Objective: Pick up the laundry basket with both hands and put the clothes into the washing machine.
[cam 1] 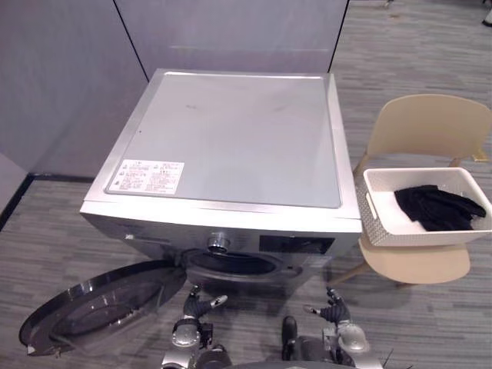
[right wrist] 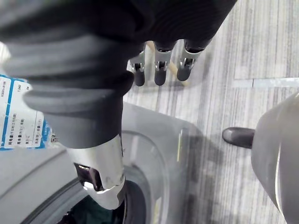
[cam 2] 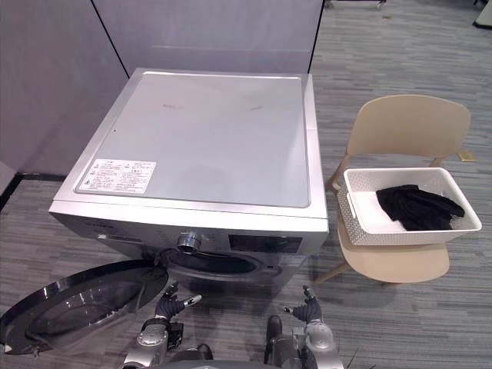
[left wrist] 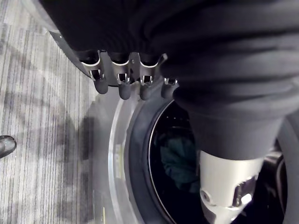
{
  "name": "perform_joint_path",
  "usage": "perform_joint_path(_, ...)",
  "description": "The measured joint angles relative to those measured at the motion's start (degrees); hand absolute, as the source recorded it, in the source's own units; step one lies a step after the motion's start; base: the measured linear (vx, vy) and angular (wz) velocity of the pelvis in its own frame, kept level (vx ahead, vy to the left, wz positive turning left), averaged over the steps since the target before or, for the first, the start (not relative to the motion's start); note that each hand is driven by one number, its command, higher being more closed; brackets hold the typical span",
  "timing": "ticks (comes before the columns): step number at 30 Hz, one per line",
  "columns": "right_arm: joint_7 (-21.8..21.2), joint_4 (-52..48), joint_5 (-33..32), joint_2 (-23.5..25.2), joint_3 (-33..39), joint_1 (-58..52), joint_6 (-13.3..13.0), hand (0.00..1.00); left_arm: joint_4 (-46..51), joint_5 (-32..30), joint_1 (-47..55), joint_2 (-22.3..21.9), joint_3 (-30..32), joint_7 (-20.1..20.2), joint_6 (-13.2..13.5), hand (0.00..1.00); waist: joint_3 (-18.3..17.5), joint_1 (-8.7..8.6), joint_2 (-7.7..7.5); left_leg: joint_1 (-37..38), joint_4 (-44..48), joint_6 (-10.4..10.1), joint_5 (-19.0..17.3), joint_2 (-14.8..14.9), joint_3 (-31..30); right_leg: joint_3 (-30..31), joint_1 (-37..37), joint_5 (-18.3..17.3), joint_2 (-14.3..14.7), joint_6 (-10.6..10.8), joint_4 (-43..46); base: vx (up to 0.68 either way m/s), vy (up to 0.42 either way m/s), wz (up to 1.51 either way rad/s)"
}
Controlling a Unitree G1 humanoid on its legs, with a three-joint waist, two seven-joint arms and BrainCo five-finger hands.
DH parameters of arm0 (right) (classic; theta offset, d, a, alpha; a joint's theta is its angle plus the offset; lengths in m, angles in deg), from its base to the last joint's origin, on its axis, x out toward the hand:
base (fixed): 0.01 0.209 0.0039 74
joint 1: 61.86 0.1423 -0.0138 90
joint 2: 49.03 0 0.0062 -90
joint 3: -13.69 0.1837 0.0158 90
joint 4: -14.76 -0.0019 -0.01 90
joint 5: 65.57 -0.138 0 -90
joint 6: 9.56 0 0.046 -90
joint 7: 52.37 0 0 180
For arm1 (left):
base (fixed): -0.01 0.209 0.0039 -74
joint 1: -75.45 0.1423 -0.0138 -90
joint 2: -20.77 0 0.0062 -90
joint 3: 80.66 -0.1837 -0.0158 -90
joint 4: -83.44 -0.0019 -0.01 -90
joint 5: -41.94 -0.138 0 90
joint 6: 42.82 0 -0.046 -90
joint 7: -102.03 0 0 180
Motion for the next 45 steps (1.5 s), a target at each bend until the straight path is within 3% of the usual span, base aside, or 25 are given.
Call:
perform_joint_path(5,0.06,0.77,-0.07,-1.08,-0.20,2.38,0.00,0.00,-4.02,0.02,-0.91,-0.64,-0.77,-0.02,0.15,0.00,-0.02,0.04,-0.04,-0.03,0.56,0.43,-0.28,-3.27,-8.12,7.34,0.03,5.65,-0.02,1.43,-6.63,-0.04,0.045,-0.63)
perform_joint_path(7,0.00,-3.19,-0.07,-2.36,0.45,2.35,0.02,0.00,-4.15,0.00,-0.96,-0.68,-0.77,0.02,0.14,0.00,0.11,-0.10,-0.04,-0.19,0.47,1.76,-2.72,-3.80,-5.76,12.15,-2.08,7.95,0.77,2.73,-8.27,-0.13,0.099,-1.37)
perform_joint_path(10,-5.44,-4.23,-10.94,-3.33,4.26,4.55,-3.38,0.00,-4.15,-0.02,-1.44,0.98,-2.32,1.37,0.11,0.00,1.50,-1.59,-2.14,-0.51,2.20,3.26,-6.35,-5.39,2.84,20.27,-5.89,9.06,1.57,3.24,-9.80,-0.20,0.095,-1.85)
perform_joint_path(11,-3.04,-2.96,-10.36,-3.41,5.70,5.77,-3.20,0.00,-4.15,-0.06,-1.96,1.26,-2.52,2.55,0.15,0.00,1.83,-2.56,-1.93,-0.87,2.53,3.94,-6.83,-4.54,8.34,15.25,-7.12,6.12,1.12,-0.63,-10.71,-0.16,0.048,-1.74)
perform_joint_path(12,-2.19,-2.40,-9.84,-3.41,5.74,6.36,-2.85,0.00,-4.12,-0.07,-2.30,1.11,-2.54,2.58,0.18,0.00,2.25,-2.56,-1.02,-0.88,2.82,3.94,-6.81,-3.07,10.80,10.50,-8.38,6.24,0.83,-1.08,-9.34,-0.09,0.019,-1.84)
perform_joint_path(13,-1.19,-2.26,-8.46,-3.51,5.50,6.78,-2.17,0.00,-4.19,-0.06,-2.82,1.51,-2.52,2.59,0.15,0.00,2.58,-2.70,-0.53,-0.53,3.03,3.97,-6.84,-1.87,14.27,1.52,-10.78,5.55,0.29,-2.07,-4.17,0.05,-0.003,-2.07)
perform_joint_path(14,-0.40,-2.25,-5.85,-2.98,4.34,6.03,-1.97,0.00,-4.16,-0.10,-3.74,1.96,-2.60,2.53,0.14,0.00,2.68,-2.88,-0.68,0.84,3.01,3.81,-6.84,-1.50,19.96,-14.85,-12.06,0.88,-2.36,-7.49,4.43,0.08,0.003,-2.11)
perform_joint_path(16,0.15,-1.65,-3.64,-2.34,3.90,5.94,-1.33,0.00,-3.77,-0.18,-3.97,2.22,-3.74,2.48,0.15,0.00,2.58,-2.78,-1.95,2.18,4.49,3.44,-7.38,-2.01,24.67,-28.10,-9.45,-4.02,-5.49,-10.95,7.05,0.07,-0.024,-2.00)
perform_joint_path(17,0.43,-1.01,-2.42,-2.14,2.74,6.42,-1.09,0.00,-3.40,-0.59,-3.95,2.30,-4.59,2.55,0.16,0.00,3.03,-2.79,-1.19,3.25,5.42,3.42,-7.39,-1.39,27.05,-36.61,-7.83,-6.33,-6.94,-14.90,7.96,0.06,-0.064,-2.41)
perform_joint_path(18,0.44,-0.29,-1.59,-2.10,1.38,6.94,-1.01,0.00,-2.77,-0.68,-3.82,2.22,-4.85,2.53,0.16,0.00,3.16,-2.68,-0.74,4.63,5.52,3.27,-7.46,-1.26,28.85,-43.48,-6.28,-7.94,-8.35,-15.61,9.39,0.12,-0.097,-2.50)
perform_joint_path(20,0.44,-0.03,-1.04,-2.10,0.45,7.18,-0.87,0.00,-1.74,-0.71,-3.85,2.60,-5.16,2.39,0.19,0.00,3.40,-2.28,-0.44,7.29,5.14,0.67,-9.08,-1.58,30.43,-42.79,-6.92,-9.65,-8.60,-10.18,13.33,0.17,-0.137,-2.22)
perform_joint_path(22,0.43,0.01,-1.06,-2.17,0.40,6.30,-0.68,0.00,-1.96,-0.73,-5.38,2.74,-5.19,2.39,0.16,0.00,3.62,-3.12,-0.37,9.81,9.13,-1.09,-10.16,-0.36,30.24,-37.47,-7.87,-12.36,-7.49,-8.34,18.01,0.22,-0.136,-1.56)
perform_joint_path(23,0.39,0.11,-1.13,-2.46,-0.09,5.60,-0.66,0.00,-1.66,-0.73,-5.65,2.42,-5.19,2.40,0.45,0.00,3.61,-2.87,-0.37,8.48,18.94,-0.81,-9.98,3.05,29.36,-34.38,-7.32,-12.95,-5.68,-7.41,17.47,0.25,-0.121,-1.44)
perform_joint_path(24,0.36,0.58,-1.15,-2.62,-0.47,5.68,-0.65,0.00,-1.46,-0.72,-5.32,2.12,-5.15,2.39,0.88,0.00,3.86,-2.79,0.89,4.48,33.37,2.86,-8.34,8.75,24.67,-31.84,-5.46,-12.91,-2.46,-6.42,14.73,0.28,-0.134,-1.47)
perform_joint_path(25,0.39,0.86,-1.18,-2.73,-0.44,5.87,-0.65,0.00,-1.47,-0.72,-5.25,1.77,-5.22,2.45,0.98,0.00,4.16,-2.63,1.65,0.69,41.40,4.06,-8.89,11.03,19.77,-30.22,-4.27,-12.68,-0.23,-6.02,12.97,0.21,-0.088,-1.44)
perform_joint_path(27,0.48,3.97,-1.26,-3.06,-0.41,6.64,-0.64,0.00,-1.55,-0.50,-5.09,1.11,-6.11,2.45,1.00,0.00,5.22,-1.57,1.50,-10.97,52.11,2.88,-10.18,8.28,3.13,-27.45,0.41,-11.83,2.40,-4.71,8.08,0.19,-0.045,-1.12)
perform_joint_path(28,0.49,4.80,-1.27,-2.98,-0.40,6.50,-0.44,0.00,-1.46,-0.49,-4.80,1.12,-6.88,2.38,1.04,0.00,5.56,-1.00,1.10,-13.44,51.61,2.90,-10.19,6.54,-0.06,-27.07,2.37,-11.59,2.65,-4.69,6.68,0.27,-0.017,-0.78)
perform_joint_path(30,0.53,5.43,-1.88,-2.59,-0.05,6.34,-0.19,0.00,-1.37,-0.44,-4.33,0.96,-7.39,2.38,1.11,0.00,6.17,-0.08,0.55,-17.13,44.71,2.90,-10.15,3.41,-4.16,-25.53,5.38,-10.41,3.05,-4.61,3.62,0.22,0.012,-0.50)
perform_joint_path(33,0.60,4.98,-2.58,-2.54,1.38,8.77,-0.31,0.00,-1.10,-0.27,-3.51,1.01,-7.17,2.37,1.10,0.00,7.26,0.61,0.46,-21.20,19.63,2.06,-7.68,-2.93,-6.88,-21.94,8.78,-9.67,2.73,-2.66,-0.74,0.24,0.063,-0.49)
perform_joint_path(34,0.61,4.97,-2.99,-2.28,1.35,9.72,-0.34,0.00,-1.02,0.08,-3.01,1.15,-6.74,2.37,1.08,0.00,7.54,1.97,-0.33,-19.99,13.01,2.66,-0.24,-5.21,-8.13,-19.68,9.71,-9.06,1.95,-1.47,-2.33,0.41,0.143,-0.67)
perform_joint_path(35,0.63,4.88,-3.11,-2.06,1.32,10.08,-0.49,0.00,-1.02,0.20,-2.73,1.30,-6.72,2.37,1.09,0.00,7.35,2.99,-1.09,-18.00,9.18,4.47,2.80,-6.95,-7.85,-17.89,10.24,-8.10,1.11,-0.96,-3.59,0.51,0.177,-0.64)
perform_joint_path(38,0.45,4.65,-2.55,-1.00,0.81,11.82,-1.07,0.00,-1.34,1.74,-2.02,1.09,-3.91,2.46,1.25,0.00,7.65,3.63,-1.50,-16.13,14.72,9.24,-0.39,-6.97,-6.24,-15.40,9.63,-8.21,-1.44,1.12,3.14,0.37,0.174,-0.48)
perform_joint_path(40,0.33,5.19,-2.01,-0.67,0.87,11.68,-1.28,0.00,-1.95,2.65,-1.16,0.86,-3.15,2.38,1.33,0.00,7.55,3.38,-0.92,-10.12,8.79,8.80,-1.64,-7.80,-6.08,-15.50,6.99,-10.44,-4.97,2.47,17.59,0.35,0.233,-0.41)
perform_joint_path(42,0.26,5.23,-1.78,-0.67,0.78,10.25,-1.20,0.00,-2.20,2.84,-0.83,1.06,-4.26,2.44,1.21,0.00,7.22,2.69,-2.55,-1.13,4.85,11.14,-3.33,-11.78,-6.40,-18.49,-0.30,-11.15,-15.25,0.45,44.41,0.39,0.200,0.17)
perform_joint_path(45,0.25,5.55,-1.82,-0.68,0.79,10.91,-1.18,0.00,-1.80,2.84,-1.16,1.82,-4.38,2.31,1.24,0.00,7.26,1.61,-2.06,3.29,2.41,11.54,-3.65,-11.73,-10.55,-21.99,-4.63,-14.00,-17.86,1.15,45.44,0.40,0.071,0.61)
